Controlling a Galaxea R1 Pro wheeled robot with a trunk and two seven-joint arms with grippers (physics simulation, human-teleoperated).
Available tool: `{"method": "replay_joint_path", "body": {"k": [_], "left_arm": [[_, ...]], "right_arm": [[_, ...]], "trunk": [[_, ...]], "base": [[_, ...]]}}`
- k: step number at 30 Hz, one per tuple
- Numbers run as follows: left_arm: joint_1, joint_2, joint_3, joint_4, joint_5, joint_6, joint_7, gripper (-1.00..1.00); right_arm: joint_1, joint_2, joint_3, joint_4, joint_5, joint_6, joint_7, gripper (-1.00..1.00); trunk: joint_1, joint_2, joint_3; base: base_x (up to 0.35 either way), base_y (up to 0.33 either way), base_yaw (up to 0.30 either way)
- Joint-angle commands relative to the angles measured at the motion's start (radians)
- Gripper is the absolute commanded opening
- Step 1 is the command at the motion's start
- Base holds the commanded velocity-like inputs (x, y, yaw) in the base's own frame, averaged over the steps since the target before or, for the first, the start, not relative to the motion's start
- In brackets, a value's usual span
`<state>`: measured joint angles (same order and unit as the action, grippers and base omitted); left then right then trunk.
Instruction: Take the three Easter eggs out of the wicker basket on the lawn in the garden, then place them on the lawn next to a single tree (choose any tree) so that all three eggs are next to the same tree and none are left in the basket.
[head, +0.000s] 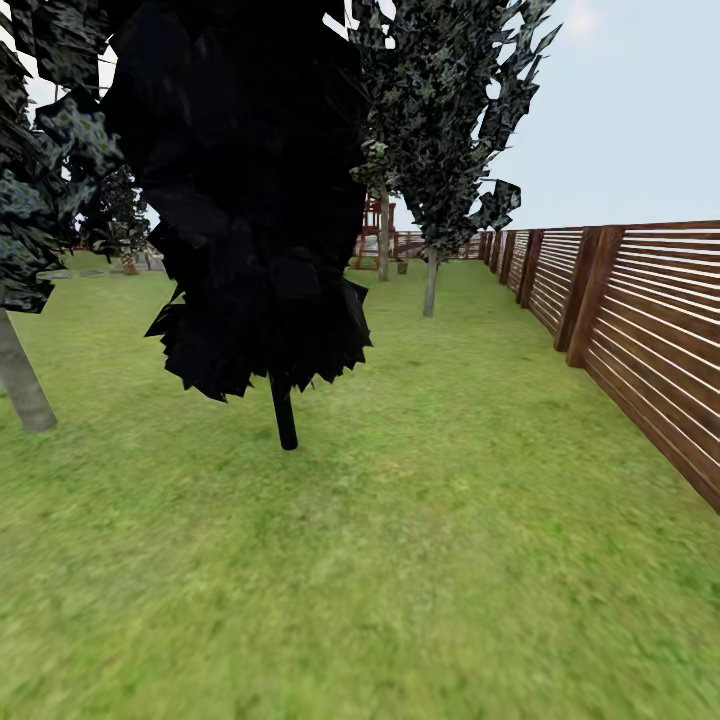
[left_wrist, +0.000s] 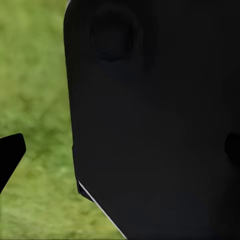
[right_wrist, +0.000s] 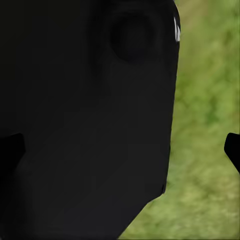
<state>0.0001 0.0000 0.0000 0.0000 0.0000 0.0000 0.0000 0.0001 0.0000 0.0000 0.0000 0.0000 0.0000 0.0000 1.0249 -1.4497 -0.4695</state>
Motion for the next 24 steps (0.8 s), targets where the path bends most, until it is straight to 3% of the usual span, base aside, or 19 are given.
{"method": "replay_joint_path", "body": {"k": [1, 10, 13, 24], "left_arm": [[0.006, 0.006, 0.003, 0.001, 0.003, 0.000, 0.001, 1.00], [0.055, 0.055, 0.002, 0.001, 0.002, 0.001, -0.003, 1.00], [0.055, 0.055, 0.002, 0.000, 0.002, 0.001, -0.004, 1.00], [0.055, 0.055, 0.003, -0.002, 0.003, 0.000, -0.003, 1.00]], "right_arm": [[-0.006, -0.006, 0.001, 0.005, 0.002, 0.001, 0.001, 1.00], [-0.057, -0.056, 0.002, 0.006, 0.000, -0.001, 0.000, 1.00], [-0.068, -0.071, 0.002, 0.006, 0.000, -0.002, 0.000, 1.00], [-0.068, -0.072, 0.002, 0.006, 0.000, 0.001, 0.001, 1.00]], "trunk": [[0.000, 0.000, 0.000], [0.000, 0.000, 0.000], [0.000, 0.000, 0.000], [0.000, 0.000, 0.000]], "base": [[0.000, 0.000, 0.000], [0.000, 0.049, 0.000], [0.000, 0.149, 0.000], [0.000, 0.013, 0.000]]}}
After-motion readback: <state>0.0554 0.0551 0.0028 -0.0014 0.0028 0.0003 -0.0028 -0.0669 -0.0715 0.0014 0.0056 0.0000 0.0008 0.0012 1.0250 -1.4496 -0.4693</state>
